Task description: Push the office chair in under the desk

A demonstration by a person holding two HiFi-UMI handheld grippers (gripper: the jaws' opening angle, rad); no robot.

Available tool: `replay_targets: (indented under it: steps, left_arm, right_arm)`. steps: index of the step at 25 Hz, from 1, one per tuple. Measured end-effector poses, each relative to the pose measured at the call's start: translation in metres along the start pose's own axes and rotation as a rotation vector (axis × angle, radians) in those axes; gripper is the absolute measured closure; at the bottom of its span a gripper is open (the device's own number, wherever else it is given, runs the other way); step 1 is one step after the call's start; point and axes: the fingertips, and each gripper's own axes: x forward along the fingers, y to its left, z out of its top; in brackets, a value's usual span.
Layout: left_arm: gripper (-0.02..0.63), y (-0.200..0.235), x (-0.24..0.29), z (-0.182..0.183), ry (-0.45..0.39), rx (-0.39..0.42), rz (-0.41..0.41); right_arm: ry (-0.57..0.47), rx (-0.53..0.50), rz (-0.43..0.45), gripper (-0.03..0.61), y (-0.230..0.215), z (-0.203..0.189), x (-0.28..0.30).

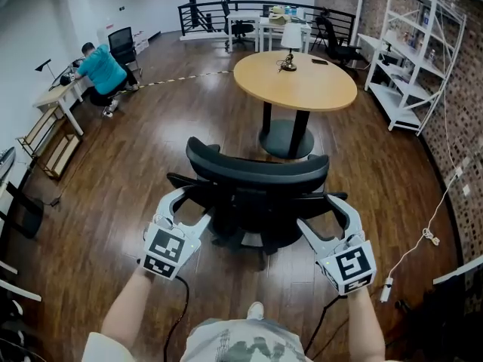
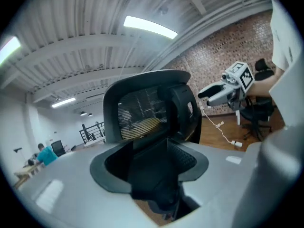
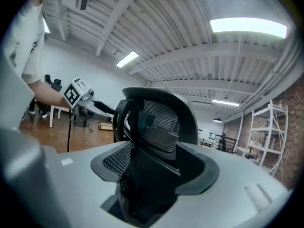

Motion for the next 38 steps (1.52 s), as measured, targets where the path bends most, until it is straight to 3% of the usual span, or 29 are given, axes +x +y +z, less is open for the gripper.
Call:
replay_targets:
  steps: [4,7,13,18,24,26,27,38]
  left_arm:
    - [0.371,0.017,0.017,-0.029,0.139,0.165,-0.057]
    - [0.354,0.033,0.028,-0.045,0.210,0.229,-0.065]
    - [0.325,0.043,0.043,-0.073,0.378,0.410,-0.123]
    - [0.325,0.051,0.056,-0.083,0.449,0.545,-0.110]
    - [0.339,0.061,0.059,-0.091,0.482,0.641,-0.054]
    - [0.353,0.061,0.063,-0.093,0.499,0.678,-0.042]
    - [0.359,0.061,0.064,-0.093,0.506,0.688,-0.044]
    - [0.364,0.072,0.081,-0.093,0.522,0.651,-0.065]
  right_arm:
    - [0.137,-0.191,0.088,0.275,-0.013,-0.019,0.017]
    - [0.219,-0.294,0.136,0.264,-0.021,-0.037,0.027]
    - [0.351,-0.425,0.265,0.259,-0.026,-0.069,0.038]
    - [0.412,-0.480,0.296,0.258,-0.031,-0.072,0.038]
    - [0.523,-0.531,0.294,0.269,-0.038,-0.096,0.043]
    - [0.519,-0.533,0.296,0.372,-0.039,-0.098,0.046]
    - [0.510,-0.534,0.297,0.370,-0.039,-0.097,0.046]
    - [0.458,-0.530,0.276,0.371,-0.046,-0.095,0.059]
